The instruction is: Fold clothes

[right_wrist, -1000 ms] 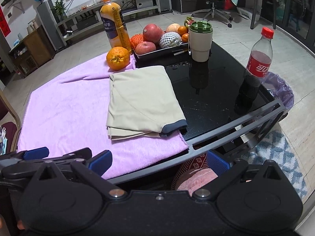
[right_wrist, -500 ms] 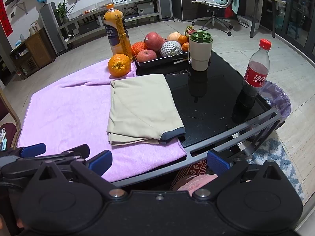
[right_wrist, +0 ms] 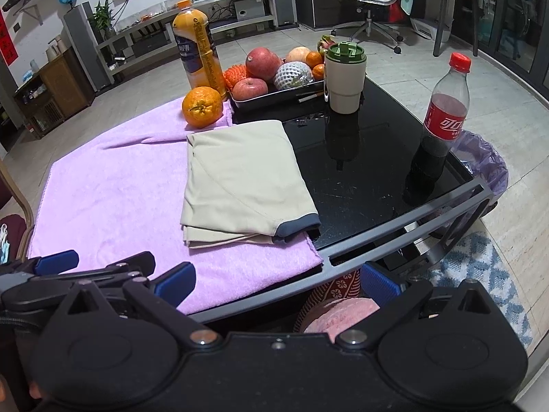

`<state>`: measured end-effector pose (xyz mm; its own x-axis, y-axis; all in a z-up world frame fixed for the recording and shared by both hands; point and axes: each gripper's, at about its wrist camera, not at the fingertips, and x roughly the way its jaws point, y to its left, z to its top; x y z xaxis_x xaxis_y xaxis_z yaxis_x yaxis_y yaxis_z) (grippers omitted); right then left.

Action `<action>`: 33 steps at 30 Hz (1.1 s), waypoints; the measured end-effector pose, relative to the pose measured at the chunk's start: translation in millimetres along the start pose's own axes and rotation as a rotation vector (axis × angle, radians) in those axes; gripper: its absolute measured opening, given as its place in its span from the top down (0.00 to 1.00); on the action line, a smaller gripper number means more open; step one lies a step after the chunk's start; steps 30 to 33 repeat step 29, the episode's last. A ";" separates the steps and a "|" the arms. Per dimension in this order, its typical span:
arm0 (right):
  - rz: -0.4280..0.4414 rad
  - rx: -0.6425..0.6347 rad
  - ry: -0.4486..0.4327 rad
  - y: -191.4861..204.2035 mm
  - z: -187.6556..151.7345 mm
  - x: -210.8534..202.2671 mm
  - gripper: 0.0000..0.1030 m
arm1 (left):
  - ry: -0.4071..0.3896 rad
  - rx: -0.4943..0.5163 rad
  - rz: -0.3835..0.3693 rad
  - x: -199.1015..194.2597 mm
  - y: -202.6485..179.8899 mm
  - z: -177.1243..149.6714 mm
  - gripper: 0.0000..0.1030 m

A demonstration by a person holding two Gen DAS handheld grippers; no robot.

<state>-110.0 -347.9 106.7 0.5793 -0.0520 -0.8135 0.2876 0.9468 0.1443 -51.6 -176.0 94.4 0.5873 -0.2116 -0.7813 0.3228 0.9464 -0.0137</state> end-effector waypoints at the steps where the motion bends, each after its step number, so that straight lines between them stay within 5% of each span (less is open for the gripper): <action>1: 0.000 0.000 0.001 0.1 -0.2 0.4 0.00 | 0.002 0.000 0.000 0.4 0.0 0.0 0.04; 33: 0.002 0.005 0.006 1.2 0.7 5.2 0.00 | -0.011 0.004 0.017 1.1 3.9 0.6 0.04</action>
